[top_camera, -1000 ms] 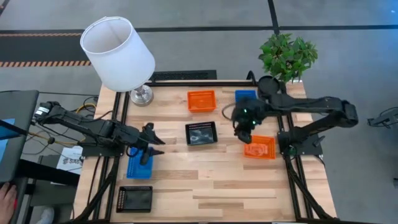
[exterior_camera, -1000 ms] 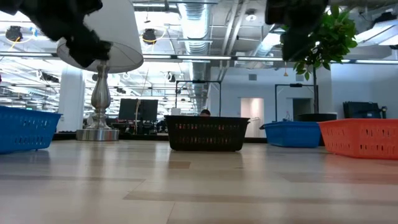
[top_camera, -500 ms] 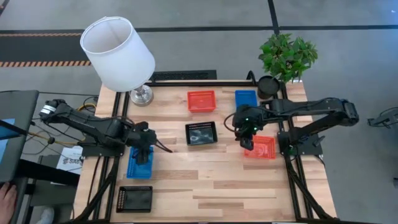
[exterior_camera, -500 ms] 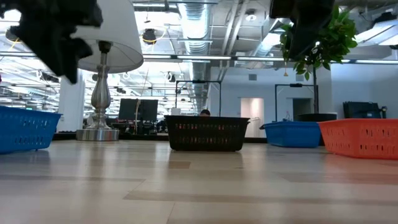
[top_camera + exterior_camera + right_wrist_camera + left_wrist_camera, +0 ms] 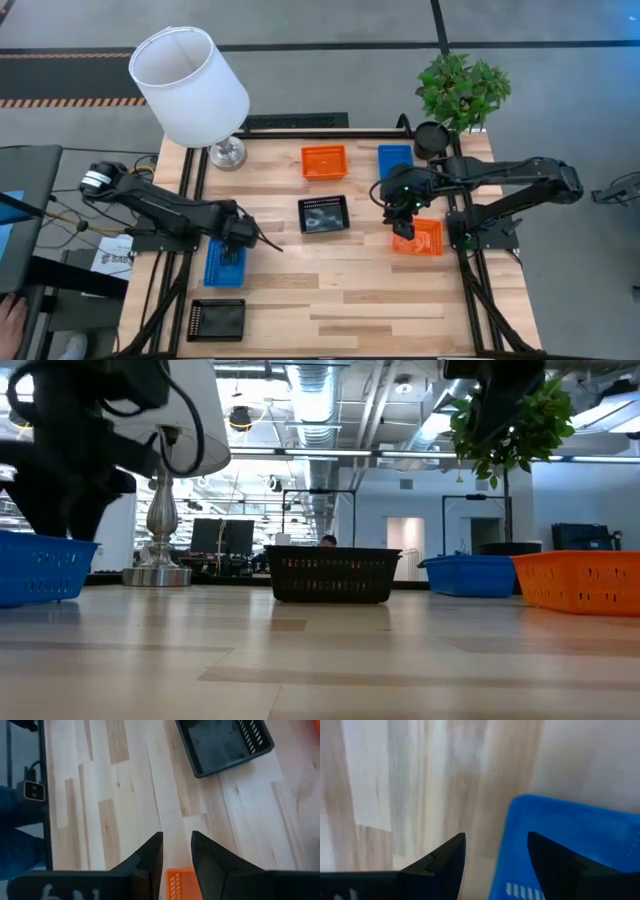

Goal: Stack baskets by color
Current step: Stack the blue bin on the top blue bin

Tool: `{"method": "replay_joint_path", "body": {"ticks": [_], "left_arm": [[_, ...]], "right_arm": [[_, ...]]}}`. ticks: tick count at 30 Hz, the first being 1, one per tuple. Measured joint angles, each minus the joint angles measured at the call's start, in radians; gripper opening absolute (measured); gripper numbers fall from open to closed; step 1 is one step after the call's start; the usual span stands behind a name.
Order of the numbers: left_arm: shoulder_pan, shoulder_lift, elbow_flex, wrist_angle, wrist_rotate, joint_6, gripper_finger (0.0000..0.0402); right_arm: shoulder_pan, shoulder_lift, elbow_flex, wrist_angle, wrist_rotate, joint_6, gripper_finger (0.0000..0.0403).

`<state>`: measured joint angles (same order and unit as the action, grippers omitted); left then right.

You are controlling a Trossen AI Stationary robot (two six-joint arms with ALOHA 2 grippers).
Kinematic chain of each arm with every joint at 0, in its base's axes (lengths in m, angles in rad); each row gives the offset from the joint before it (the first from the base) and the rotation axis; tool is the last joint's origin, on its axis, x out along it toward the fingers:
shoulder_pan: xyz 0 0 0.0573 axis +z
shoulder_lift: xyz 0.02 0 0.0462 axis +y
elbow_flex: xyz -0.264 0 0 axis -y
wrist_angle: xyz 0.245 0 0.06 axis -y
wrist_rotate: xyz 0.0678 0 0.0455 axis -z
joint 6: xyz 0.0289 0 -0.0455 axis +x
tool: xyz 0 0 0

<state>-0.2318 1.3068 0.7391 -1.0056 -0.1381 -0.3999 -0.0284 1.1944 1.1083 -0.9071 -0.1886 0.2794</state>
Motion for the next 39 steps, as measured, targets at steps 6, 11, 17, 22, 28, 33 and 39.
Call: {"method": "replay_joint_path", "body": {"ticks": [6, 11, 17, 22, 28, 33, 39], "left_arm": [[0.029, 0.093, 0.000, 0.045, 0.044, 0.065, 0.0201], [0.030, 0.129, 0.000, 0.060, 0.071, 0.080, 0.0171], [0.047, 0.130, 0.000, 0.058, 0.141, 0.094, 0.0044], [0.079, 0.126, 0.005, 0.054, 0.119, 0.070, 0.0011], [0.143, 0.070, 0.085, 0.036, 0.005, 0.078, 0.0001], [0.239, 0.003, 0.214, -0.009, -0.008, 0.078, 0.0000], [0.318, -0.027, 0.368, 0.092, 0.041, 0.066, 0.0000]], "right_arm": [[0.003, 0.002, -0.001, -0.014, -0.009, 0.001, 0.0120], [0.003, 0.002, -0.001, -0.040, -0.011, 0.008, 0.0120], [0.003, 0.002, -0.001, -0.044, -0.011, 0.008, 0.0120], [0.002, 0.002, -0.001, -0.041, -0.011, 0.008, 0.0120], [0.002, -0.009, -0.001, -0.043, 0.004, 0.029, 0.0120], [0.002, -0.050, -0.001, -0.042, 0.010, 0.053, 0.0120], [0.010, -0.114, -0.001, -0.043, 0.109, 0.088, 0.0120]]}}
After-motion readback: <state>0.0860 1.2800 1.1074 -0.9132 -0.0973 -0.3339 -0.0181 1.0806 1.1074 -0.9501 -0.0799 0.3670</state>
